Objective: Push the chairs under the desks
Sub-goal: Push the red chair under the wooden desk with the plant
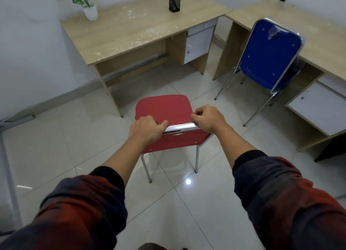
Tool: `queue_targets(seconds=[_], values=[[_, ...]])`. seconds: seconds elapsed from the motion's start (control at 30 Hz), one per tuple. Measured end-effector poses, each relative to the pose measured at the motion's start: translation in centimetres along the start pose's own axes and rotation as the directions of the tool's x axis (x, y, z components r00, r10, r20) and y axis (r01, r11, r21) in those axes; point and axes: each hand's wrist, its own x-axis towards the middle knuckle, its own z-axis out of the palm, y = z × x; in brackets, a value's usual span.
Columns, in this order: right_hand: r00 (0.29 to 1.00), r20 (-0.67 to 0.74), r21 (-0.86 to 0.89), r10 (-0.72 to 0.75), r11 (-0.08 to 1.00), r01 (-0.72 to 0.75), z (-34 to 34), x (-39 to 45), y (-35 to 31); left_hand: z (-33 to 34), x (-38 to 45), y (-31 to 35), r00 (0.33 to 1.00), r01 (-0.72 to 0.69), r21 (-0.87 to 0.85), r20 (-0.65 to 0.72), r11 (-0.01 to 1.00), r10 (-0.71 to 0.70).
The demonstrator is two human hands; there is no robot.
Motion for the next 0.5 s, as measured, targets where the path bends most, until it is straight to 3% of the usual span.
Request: queue_targets(seconds=[0.27, 0.5], values=[[0.993, -0.118, 0.083, 0.028, 0.996, -0.018, 3.7, 1.4, -5.0, -3.4, 3.1, -5.8, 0.999, -0.03, 0.028, -0.023, 0.999, 0.031], [0.995, -0.097, 0.089, -0.019, 0.996, 0.027, 3.6, 4.9, -6.0, -4.3, 6.5, -6.4, 0.995, 0.012, 0.036, -0.102, 0.999, -0.008]])
